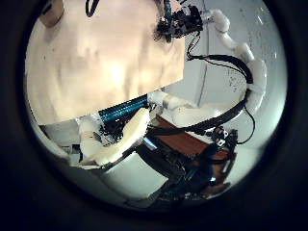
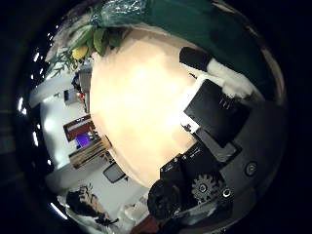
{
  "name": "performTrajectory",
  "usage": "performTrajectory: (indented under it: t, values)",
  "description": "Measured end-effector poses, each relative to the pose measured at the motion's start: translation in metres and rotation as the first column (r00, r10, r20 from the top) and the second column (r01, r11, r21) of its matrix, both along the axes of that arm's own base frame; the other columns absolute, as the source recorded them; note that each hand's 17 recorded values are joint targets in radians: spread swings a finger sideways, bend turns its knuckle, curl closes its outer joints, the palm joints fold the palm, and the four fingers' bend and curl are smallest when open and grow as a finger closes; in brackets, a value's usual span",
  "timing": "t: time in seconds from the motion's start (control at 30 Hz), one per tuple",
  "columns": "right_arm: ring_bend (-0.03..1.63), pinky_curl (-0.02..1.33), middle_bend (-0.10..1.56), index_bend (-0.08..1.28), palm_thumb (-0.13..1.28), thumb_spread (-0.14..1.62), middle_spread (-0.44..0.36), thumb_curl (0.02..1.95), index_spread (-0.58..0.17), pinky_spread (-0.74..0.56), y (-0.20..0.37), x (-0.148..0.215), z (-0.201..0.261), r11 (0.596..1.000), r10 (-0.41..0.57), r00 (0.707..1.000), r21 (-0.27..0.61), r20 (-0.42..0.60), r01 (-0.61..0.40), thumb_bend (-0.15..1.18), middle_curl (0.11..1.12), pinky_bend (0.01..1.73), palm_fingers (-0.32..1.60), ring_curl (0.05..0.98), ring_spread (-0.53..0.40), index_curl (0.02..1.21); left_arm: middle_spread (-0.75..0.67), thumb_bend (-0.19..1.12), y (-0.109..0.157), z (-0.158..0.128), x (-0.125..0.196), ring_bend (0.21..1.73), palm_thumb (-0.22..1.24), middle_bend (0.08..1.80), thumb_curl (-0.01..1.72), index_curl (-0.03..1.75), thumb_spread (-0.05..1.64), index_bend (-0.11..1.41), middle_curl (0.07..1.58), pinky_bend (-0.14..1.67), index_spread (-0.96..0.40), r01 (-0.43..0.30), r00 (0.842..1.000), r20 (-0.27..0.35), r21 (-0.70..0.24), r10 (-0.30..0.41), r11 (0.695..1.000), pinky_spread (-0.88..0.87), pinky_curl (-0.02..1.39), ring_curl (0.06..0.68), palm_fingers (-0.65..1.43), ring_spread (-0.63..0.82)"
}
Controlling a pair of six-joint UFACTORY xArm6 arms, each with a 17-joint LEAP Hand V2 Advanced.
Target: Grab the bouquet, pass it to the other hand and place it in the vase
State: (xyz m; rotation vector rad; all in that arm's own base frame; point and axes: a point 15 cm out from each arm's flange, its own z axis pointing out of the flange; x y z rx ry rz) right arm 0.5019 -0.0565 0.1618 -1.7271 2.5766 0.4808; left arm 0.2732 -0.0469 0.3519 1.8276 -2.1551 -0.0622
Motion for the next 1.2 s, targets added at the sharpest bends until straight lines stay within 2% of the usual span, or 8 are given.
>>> performTrajectory:
  t: [0.17,0.2,0.3,0.5,0.7,0.8,0.93,1.2]
  values:
    - [1.23,0.41,1.07,0.74,0.94,0.81,-0.226,0.53,-0.373,-0.48,-0.016,-0.005,0.015,0.999,-0.033,0.999,0.019,0.004,0.033,0.00,0.63,1.12,1.38,0.451,-0.264,0.70,0.40,-0.03,0.001,0.001,0.000,0.33,0.45,0.21,0.31,0.39,0.96,0.19,0.33,0.17,0.23,-0.001,1.000,0.001,0.001,0.001,1.000,0.51,0.22,0.215,0.13,0.56]
    - [1.29,0.45,1.12,0.81,1.01,0.82,-0.219,0.56,-0.371,-0.42,-0.017,-0.004,0.021,0.999,-0.042,0.999,0.024,0.017,0.042,0.02,0.66,1.22,1.32,0.481,-0.252,0.75,0.40,-0.03,0.001,0.001,0.000,0.33,0.45,0.23,0.31,0.39,0.96,0.19,0.34,0.17,0.24,-0.001,1.000,0.001,0.001,0.001,1.000,0.50,0.22,0.214,0.14,0.56]
    - [1.36,0.52,1.21,0.91,1.10,0.83,-0.204,0.59,-0.356,-0.34,-0.024,-0.001,0.050,0.997,-0.062,0.995,0.046,0.079,0.058,0.03,0.70,1.34,1.22,0.526,-0.231,0.82,0.40,-0.03,0.001,0.002,0.000,0.34,0.45,0.20,0.31,0.39,0.96,0.19,0.33,0.17,0.24,-0.002,1.000,0.005,0.000,0.002,1.000,0.50,0.22,0.216,0.13,0.56]
    - [1.44,0.63,1.32,1.00,1.22,0.71,-0.167,0.71,-0.320,-0.23,-0.012,0.007,0.124,0.990,-0.050,0.963,0.141,0.263,0.013,0.02,0.75,1.41,1.12,0.588,-0.206,0.94,0.39,-0.03,0.008,0.009,0.006,0.34,0.45,0.20,0.31,0.39,0.96,0.19,0.33,0.17,0.23,-0.025,0.999,0.028,-0.009,0.025,1.000,0.50,0.22,0.218,0.13,0.56]
    - [1.45,0.68,1.35,1.00,1.24,0.52,-0.145,0.82,-0.303,-0.22,-0.003,-0.018,0.195,0.973,-0.037,0.929,0.227,0.368,-0.051,0.01,0.76,1.37,1.11,0.607,-0.196,0.99,0.40,-0.03,0.010,0.017,0.013,0.34,0.45,0.19,0.31,0.40,0.96,0.20,0.33,0.17,0.23,-0.063,0.996,0.054,-0.043,0.065,0.997,0.50,0.22,0.219,0.14,0.56]
    - [1.44,0.70,1.35,0.99,1.24,0.48,-0.140,0.85,-0.300,-0.21,0.005,-0.029,0.230,0.958,-0.039,0.901,0.272,0.433,-0.089,0.00,0.75,1.35,1.11,0.611,-0.195,1.01,0.37,-0.03,0.010,0.024,0.019,0.35,0.44,0.21,0.30,0.41,0.96,0.20,0.33,0.16,0.22,-0.093,0.992,0.075,-0.090,0.100,0.992,0.48,0.21,0.220,0.18,0.53]
    - [1.44,0.73,1.36,0.99,1.24,0.43,-0.136,0.89,-0.298,-0.21,0.031,-0.047,0.284,0.934,-0.022,0.841,0.312,0.540,-0.176,0.00,0.75,1.33,1.12,0.615,-0.196,1.02,0.33,-0.03,0.016,0.032,0.028,0.36,0.44,0.22,0.30,0.41,0.98,0.20,0.33,0.17,0.20,-0.122,0.986,0.095,-0.145,0.137,0.982,0.46,0.21,0.221,0.21,0.51]
    - [1.45,0.79,1.37,0.99,1.24,0.33,-0.132,0.94,-0.295,-0.21,0.093,-0.095,0.343,0.839,0.024,0.713,0.374,0.701,-0.396,-0.01,0.74,1.26,1.12,0.620,-0.194,1.04,0.23,-0.04,0.025,0.061,0.045,0.38,0.35,0.27,0.28,0.43,1.00,0.20,0.35,0.17,0.16,-0.163,0.961,0.163,-0.320,0.224,0.933,0.42,0.19,0.218,0.30,0.45]
